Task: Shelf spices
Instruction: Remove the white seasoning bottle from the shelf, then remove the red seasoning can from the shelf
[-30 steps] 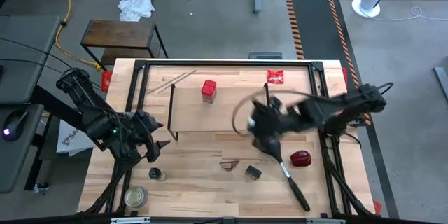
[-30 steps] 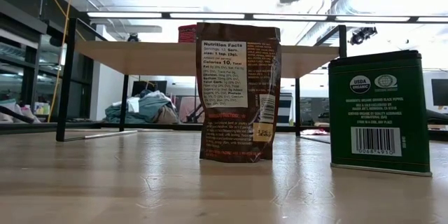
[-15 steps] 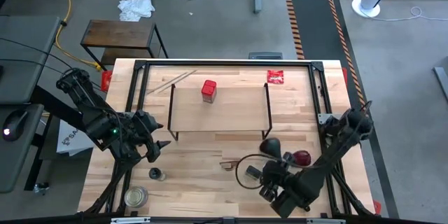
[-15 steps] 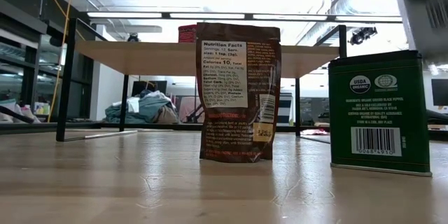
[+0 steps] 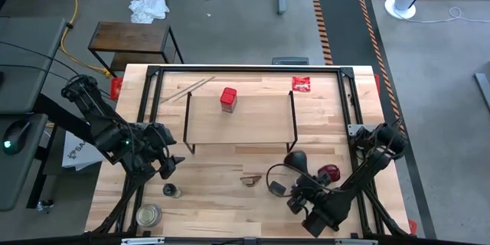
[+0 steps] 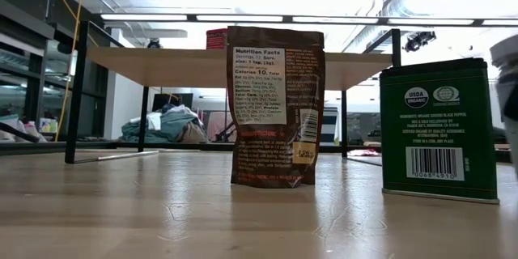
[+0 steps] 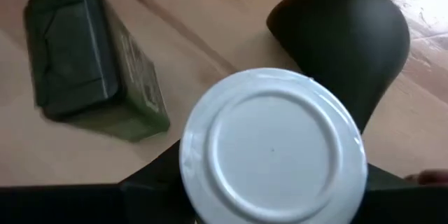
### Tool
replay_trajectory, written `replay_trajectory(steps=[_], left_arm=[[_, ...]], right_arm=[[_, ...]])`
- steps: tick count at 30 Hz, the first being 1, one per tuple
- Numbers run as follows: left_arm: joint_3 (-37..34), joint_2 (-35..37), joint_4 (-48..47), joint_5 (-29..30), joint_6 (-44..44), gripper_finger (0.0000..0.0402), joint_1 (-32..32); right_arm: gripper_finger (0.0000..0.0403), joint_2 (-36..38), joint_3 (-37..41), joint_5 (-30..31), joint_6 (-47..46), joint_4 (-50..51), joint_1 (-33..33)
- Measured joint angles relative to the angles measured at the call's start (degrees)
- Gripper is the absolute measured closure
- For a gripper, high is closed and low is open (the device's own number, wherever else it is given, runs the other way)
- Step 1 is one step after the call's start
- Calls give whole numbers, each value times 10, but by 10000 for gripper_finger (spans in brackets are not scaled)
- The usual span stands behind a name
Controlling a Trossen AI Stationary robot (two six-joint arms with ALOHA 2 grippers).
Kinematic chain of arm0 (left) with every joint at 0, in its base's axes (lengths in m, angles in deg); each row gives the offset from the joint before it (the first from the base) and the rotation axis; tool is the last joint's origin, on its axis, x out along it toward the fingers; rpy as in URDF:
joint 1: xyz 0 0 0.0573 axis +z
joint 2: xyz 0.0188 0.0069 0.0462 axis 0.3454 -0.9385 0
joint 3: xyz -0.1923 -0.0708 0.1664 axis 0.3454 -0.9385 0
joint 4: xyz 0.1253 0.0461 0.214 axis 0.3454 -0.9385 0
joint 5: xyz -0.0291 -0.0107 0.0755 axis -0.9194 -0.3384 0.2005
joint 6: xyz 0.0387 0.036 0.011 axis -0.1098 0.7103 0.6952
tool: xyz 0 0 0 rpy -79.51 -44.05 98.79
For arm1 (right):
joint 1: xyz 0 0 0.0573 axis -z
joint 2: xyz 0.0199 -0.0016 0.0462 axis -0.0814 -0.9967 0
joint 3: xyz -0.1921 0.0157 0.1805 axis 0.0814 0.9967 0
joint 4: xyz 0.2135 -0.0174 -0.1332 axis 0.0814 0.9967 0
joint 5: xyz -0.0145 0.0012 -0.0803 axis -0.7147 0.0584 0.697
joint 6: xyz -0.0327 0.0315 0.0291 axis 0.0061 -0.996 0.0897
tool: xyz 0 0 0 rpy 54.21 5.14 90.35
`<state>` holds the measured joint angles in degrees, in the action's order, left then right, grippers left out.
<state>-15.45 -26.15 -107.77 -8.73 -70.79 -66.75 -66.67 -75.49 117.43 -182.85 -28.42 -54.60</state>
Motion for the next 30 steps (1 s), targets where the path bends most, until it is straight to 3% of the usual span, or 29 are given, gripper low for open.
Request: replay_trajectory(steps=[2, 8, 12, 25, 27, 30], left_arm=[[0, 0, 0, 3, -4, 64, 0], [0, 0, 0, 6, -4, 64, 1], [0, 0, -1, 6, -4, 64, 6], [2, 0, 6, 9, 34, 64, 48], [14, 0, 19, 20, 67, 64, 70], [40, 0, 51, 25, 191, 64, 124]], right_arm=[[219, 1, 3, 1, -11, -3, 0], [99, 2, 3, -46, -23, 4, 6], [58, 10, 3, -64, -15, 5, 7], [53, 136, 2, -53, 48, 93, 3], [53, 160, 2, -24, 34, 102, 4], [53, 189, 2, 39, 23, 99, 14]])
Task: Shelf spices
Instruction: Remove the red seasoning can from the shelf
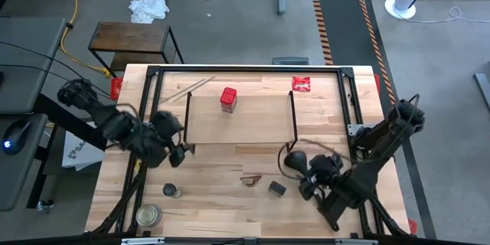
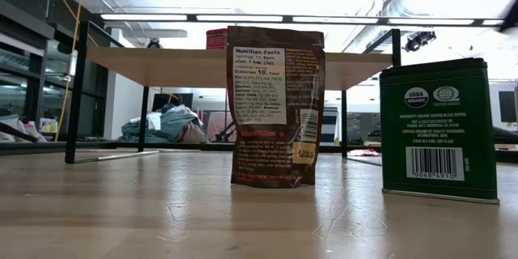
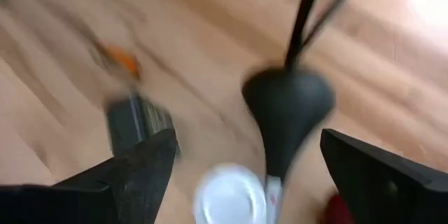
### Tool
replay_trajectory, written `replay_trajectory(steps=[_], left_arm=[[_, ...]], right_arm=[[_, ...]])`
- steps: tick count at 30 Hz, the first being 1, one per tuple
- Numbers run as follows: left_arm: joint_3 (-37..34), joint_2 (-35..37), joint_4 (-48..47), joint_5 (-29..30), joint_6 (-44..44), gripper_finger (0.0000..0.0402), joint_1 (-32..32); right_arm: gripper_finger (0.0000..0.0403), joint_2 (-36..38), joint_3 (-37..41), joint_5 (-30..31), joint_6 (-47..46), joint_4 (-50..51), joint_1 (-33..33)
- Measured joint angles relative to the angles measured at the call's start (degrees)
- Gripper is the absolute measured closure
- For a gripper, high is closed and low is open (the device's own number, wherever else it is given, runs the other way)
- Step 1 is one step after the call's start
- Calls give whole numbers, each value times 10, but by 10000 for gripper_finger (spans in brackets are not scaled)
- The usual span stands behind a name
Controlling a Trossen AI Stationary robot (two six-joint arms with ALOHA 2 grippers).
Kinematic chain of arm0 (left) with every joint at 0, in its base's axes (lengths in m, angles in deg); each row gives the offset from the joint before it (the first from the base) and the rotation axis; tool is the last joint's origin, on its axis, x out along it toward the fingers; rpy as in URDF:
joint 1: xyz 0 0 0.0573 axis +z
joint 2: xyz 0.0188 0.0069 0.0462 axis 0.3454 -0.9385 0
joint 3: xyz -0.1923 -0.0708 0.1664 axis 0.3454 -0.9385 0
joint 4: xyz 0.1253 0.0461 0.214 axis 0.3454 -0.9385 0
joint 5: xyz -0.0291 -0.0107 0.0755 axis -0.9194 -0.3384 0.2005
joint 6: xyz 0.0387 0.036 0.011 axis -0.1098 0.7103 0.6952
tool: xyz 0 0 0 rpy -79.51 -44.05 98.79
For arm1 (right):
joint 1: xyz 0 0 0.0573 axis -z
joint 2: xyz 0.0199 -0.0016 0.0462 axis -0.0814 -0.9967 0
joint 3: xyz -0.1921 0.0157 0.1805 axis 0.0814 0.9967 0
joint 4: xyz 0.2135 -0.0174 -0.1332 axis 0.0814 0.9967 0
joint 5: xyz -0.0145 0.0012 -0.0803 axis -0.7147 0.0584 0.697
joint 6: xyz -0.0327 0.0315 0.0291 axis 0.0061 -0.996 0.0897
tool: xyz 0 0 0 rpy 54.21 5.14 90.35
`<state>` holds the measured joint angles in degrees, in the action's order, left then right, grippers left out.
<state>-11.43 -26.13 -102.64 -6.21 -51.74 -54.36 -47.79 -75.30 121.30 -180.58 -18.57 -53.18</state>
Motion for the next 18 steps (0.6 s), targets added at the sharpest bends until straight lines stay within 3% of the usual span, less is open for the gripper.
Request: replay_trajectory(steps=[5, 9, 12, 14, 18], left_arm=[[36, 0, 71, -50, 186, 64, 155], [44, -11, 182, -157, 173, 64, 324], [44, -41, 237, -251, 167, 64, 392], [44, -63, 233, -250, 152, 64, 403], [44, -100, 223, -159, 87, 64, 404]], right_arm=[[53, 38, 0, 52, 5, -18, 29], [53, 52, 0, 60, 47, -45, 54], [53, 52, 0, 59, 90, -78, 68], [53, 52, 0, 55, 111, -99, 76], [53, 52, 0, 45, 134, -123, 82]])
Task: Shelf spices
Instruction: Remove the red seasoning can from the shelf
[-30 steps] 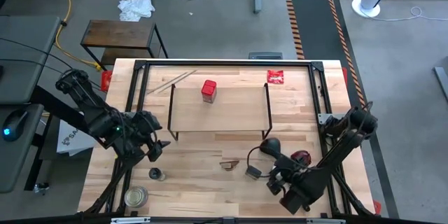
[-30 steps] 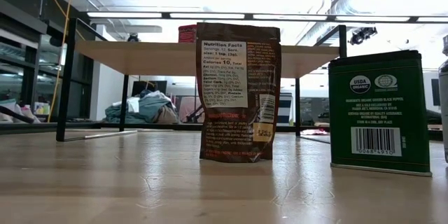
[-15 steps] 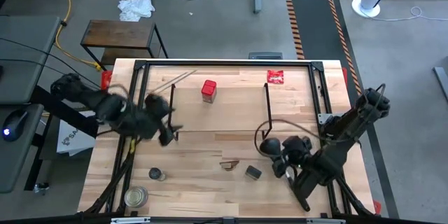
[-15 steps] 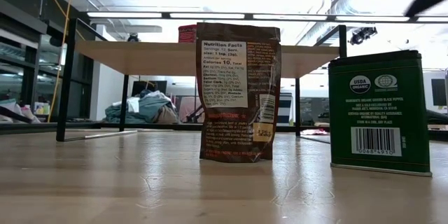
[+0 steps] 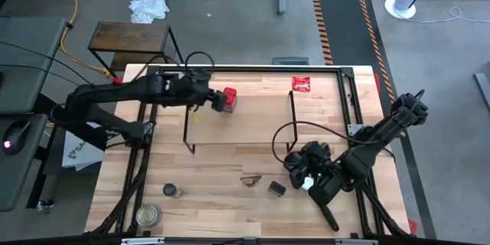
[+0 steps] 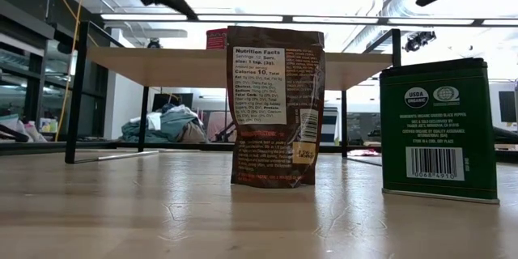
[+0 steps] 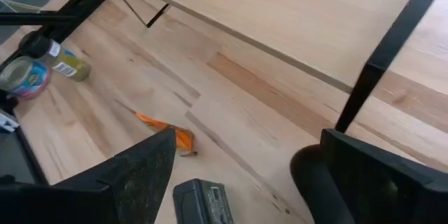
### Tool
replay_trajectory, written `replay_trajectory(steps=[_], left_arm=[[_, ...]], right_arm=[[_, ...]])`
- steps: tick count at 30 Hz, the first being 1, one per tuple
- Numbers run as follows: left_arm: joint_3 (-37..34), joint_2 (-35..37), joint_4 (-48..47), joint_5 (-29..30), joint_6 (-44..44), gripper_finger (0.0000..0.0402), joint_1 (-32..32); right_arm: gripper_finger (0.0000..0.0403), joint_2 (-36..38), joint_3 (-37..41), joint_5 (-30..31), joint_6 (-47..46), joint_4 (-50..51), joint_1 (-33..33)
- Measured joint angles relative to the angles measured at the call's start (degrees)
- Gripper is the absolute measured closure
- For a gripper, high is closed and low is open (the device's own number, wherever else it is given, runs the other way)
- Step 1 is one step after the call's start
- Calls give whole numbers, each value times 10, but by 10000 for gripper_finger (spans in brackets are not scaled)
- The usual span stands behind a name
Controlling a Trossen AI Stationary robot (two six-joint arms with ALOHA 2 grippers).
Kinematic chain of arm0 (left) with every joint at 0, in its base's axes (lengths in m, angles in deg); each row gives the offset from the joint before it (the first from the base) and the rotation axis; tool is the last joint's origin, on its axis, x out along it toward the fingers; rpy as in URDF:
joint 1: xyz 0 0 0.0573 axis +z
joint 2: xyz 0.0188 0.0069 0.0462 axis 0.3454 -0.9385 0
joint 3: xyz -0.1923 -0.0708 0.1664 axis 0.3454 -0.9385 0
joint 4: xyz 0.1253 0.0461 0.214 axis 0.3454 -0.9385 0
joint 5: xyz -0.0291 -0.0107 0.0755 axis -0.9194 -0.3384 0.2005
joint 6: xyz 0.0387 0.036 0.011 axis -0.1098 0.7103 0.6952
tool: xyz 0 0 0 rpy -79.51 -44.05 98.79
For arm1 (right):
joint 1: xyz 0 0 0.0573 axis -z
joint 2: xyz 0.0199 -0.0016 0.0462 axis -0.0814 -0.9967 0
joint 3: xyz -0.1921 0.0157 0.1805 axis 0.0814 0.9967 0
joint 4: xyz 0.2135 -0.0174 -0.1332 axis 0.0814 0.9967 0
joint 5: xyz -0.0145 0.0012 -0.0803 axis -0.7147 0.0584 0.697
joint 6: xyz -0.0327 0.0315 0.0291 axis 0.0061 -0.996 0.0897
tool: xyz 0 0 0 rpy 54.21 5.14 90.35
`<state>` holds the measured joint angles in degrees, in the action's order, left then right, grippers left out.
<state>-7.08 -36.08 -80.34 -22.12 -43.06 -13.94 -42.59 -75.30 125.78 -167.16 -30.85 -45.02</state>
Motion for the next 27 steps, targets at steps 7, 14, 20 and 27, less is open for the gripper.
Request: replay_trajectory(steps=[7, 14, 20, 27], left_arm=[[0, -56, 6, 26, -77, 64, 9], [28, -117, 6, 24, -75, 64, 8], [64, -166, -39, 40, -62, 64, 9], [70, -187, -119, 70, -66, 84, -2]], right_arm=[[53, 0, 0, -1, 0, 0, 3], [53, 0, 0, -2, 0, 0, 2], [53, 0, 0, -2, 0, 1, 2], [53, 0, 0, -2, 0, 2, 2]])
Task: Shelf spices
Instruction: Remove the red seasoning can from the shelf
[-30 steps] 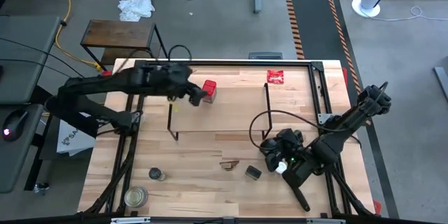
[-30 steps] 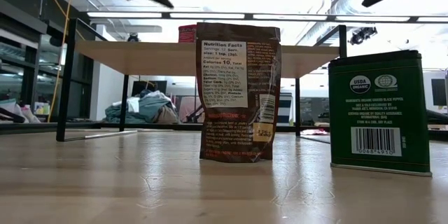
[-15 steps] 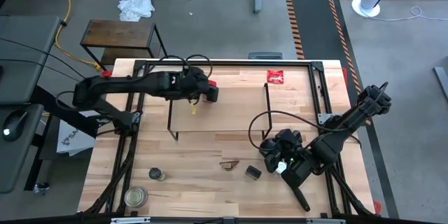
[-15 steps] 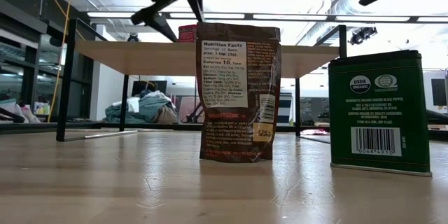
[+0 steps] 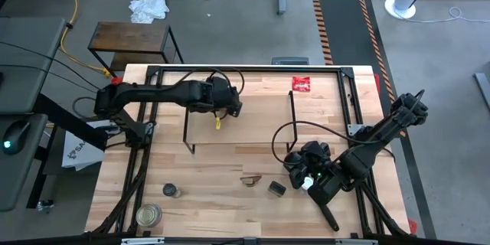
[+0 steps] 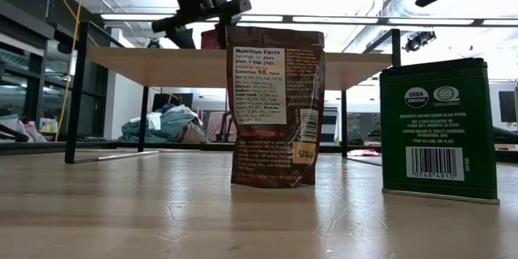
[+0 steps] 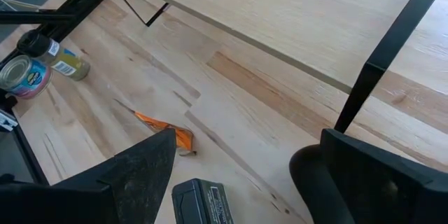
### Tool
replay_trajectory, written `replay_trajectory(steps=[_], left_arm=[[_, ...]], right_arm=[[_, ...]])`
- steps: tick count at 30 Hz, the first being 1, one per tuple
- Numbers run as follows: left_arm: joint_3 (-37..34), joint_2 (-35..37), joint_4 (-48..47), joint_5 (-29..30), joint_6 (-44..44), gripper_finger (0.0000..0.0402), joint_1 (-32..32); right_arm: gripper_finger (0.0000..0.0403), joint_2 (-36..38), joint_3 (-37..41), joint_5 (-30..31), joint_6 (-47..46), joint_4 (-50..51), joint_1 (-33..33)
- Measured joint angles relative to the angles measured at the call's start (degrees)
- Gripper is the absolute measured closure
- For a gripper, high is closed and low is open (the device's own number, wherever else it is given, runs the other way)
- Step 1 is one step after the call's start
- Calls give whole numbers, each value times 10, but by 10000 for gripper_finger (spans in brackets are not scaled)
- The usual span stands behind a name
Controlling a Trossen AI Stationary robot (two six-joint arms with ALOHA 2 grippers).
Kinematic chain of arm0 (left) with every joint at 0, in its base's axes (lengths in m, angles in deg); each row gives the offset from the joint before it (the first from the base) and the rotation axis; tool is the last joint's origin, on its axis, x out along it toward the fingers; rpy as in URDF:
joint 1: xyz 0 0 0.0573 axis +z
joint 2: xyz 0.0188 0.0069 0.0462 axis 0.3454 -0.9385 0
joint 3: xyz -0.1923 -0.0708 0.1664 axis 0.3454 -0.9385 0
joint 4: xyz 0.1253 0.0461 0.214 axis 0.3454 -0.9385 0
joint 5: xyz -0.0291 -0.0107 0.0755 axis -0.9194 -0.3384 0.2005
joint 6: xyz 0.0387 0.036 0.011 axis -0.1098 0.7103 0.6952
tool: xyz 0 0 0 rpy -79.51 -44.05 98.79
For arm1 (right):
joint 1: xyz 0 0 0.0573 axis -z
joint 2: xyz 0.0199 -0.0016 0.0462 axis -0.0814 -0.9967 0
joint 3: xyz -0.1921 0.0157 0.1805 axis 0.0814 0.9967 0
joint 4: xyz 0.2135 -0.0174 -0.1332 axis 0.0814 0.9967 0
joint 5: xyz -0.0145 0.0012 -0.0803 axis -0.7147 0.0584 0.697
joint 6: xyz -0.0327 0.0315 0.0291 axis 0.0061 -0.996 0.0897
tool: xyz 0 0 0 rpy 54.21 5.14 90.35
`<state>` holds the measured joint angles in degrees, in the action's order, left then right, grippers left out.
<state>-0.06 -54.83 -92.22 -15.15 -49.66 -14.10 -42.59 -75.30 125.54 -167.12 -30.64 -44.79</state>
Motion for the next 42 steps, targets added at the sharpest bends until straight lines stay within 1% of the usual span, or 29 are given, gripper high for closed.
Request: replay_trajectory(steps=[2, 3, 6, 10, 12, 14, 16, 17, 19, 21, 24, 26, 28, 30, 32, 35, 38, 42], left_arm=[[0, 3, 2, 13, 0, 113, -7], [0, 4, 2, 20, 0, 134, -12], [0, 10, 0, 38, 2, 211, -28], [0, 42, 1, 56, 40, 212, -56], [0, 71, 2, 57, 84, 212, -80], [0, 110, 2, 46, 134, 212, -120], [0, 152, 1, 20, 169, 212, -177], [1, 171, -3, 12, 172, 212, -213], [1, 198, -16, 7, 152, 212, -292], [1, 206, -33, 28, 105, 212, -378], [1, 179, -85, 73, 3, 212, -494], [1, 138, -116, 77, -45, 212, -546], [0, 88, -147, 71, -72, 212, -581], [0, 39, -169, 69, -87, 212, -598], [0, -4, -178, 70, -103, 212, -603], [-3, -50, -149, 71, -110, 212, -601], [-26, -68, -85, 69, -108, 204, -600], [-81, -50, -53, 74, -153, 200, -598]], right_arm=[[53, 0, 0, 0, 0, 0, 0], [53, 0, 0, 2, 0, 0, 0], [53, 0, 0, 12, 0, 1, 0], [53, 0, 0, 16, 4, 1, 0], [53, 0, 0, 16, 5, 1, 0], [53, 0, 0, 16, 5, 1, 0], [53, 0, 0, 16, 7, 1, 0], [53, 0, 0, 16, 9, 1, 0], [53, 0, 0, 14, 17, 1, 0], [53, 0, 0, 12, 24, 1, 0], [53, 0, 0, 12, 32, 1, 3], [53, 0, 0, 9, 32, 1, 5], [53, 0, 0, 2, 32, 1, 8], [53, 0, 0, -9, 32, 1, 12], [53, 0, 0, -18, 32, 0, 16], [53, 0, 0, -37, 32, -4, 24], [53, 0, 0, -46, 32, -5, 31], [53, 0, 0, -58, 34, -15, 39]])
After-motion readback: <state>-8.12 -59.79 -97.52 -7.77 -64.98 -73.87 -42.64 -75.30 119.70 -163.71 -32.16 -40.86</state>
